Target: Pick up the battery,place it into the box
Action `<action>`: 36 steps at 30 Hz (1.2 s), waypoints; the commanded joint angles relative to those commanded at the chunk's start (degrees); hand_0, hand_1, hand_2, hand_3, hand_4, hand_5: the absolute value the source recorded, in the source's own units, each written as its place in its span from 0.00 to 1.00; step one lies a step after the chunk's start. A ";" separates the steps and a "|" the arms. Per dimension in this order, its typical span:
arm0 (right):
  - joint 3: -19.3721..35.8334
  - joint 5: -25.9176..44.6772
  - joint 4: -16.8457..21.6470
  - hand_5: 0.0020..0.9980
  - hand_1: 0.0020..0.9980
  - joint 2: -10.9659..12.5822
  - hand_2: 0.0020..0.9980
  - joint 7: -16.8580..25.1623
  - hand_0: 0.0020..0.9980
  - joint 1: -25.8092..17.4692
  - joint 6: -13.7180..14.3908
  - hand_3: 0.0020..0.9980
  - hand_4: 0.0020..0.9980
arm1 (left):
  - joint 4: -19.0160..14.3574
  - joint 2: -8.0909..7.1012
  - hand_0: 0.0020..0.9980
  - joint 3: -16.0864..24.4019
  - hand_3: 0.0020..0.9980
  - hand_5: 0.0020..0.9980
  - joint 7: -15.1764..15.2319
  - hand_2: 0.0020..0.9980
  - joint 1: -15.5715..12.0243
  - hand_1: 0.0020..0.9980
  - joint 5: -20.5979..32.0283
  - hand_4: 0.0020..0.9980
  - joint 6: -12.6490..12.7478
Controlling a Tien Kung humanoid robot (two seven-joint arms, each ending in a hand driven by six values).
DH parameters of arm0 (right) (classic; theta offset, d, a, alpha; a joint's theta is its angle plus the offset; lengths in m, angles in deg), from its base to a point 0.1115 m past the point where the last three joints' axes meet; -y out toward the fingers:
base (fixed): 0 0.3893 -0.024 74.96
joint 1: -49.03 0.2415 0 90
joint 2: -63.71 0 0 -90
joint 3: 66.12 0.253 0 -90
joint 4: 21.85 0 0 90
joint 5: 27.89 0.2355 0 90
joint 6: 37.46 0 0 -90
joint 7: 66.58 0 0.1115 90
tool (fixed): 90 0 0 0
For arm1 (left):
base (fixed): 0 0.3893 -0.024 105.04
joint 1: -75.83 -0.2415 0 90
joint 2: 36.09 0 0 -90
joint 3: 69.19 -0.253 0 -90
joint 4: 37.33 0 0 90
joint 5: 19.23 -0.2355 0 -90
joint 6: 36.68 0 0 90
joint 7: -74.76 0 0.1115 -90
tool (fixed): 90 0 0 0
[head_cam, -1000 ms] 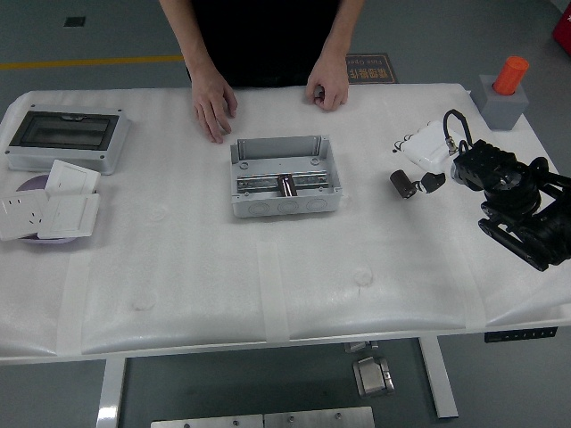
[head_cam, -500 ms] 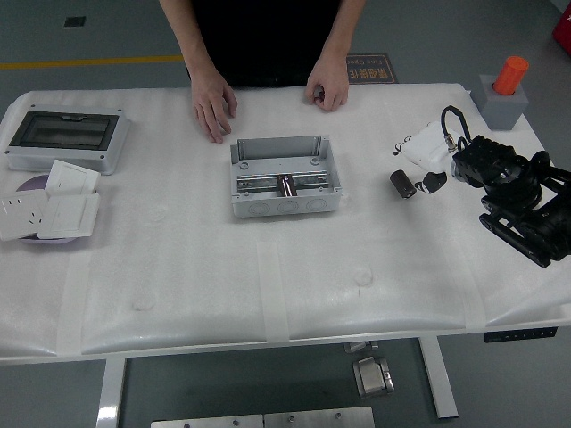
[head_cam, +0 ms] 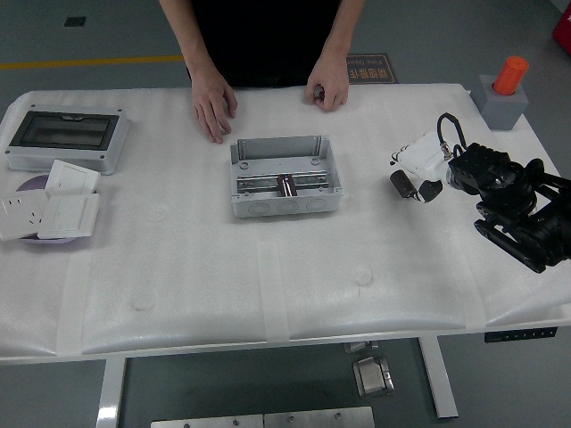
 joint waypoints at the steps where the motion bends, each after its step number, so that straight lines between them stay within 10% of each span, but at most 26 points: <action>1: -0.01 0.11 -0.07 0.26 0.53 -0.04 0.83 -0.01 0.58 -0.10 0.03 0.88 0.77 | -0.01 0.00 0.59 0.06 0.72 0.26 0.01 0.58 0.05 0.63 -0.09 0.69 0.01; 36: -0.46 4.07 -1.38 0.36 0.53 -0.20 0.79 0.12 0.57 -1.54 2.37 0.83 0.75 | -0.65 -0.40 0.59 1.39 0.72 0.26 0.59 0.58 0.15 0.63 -3.96 0.68 0.67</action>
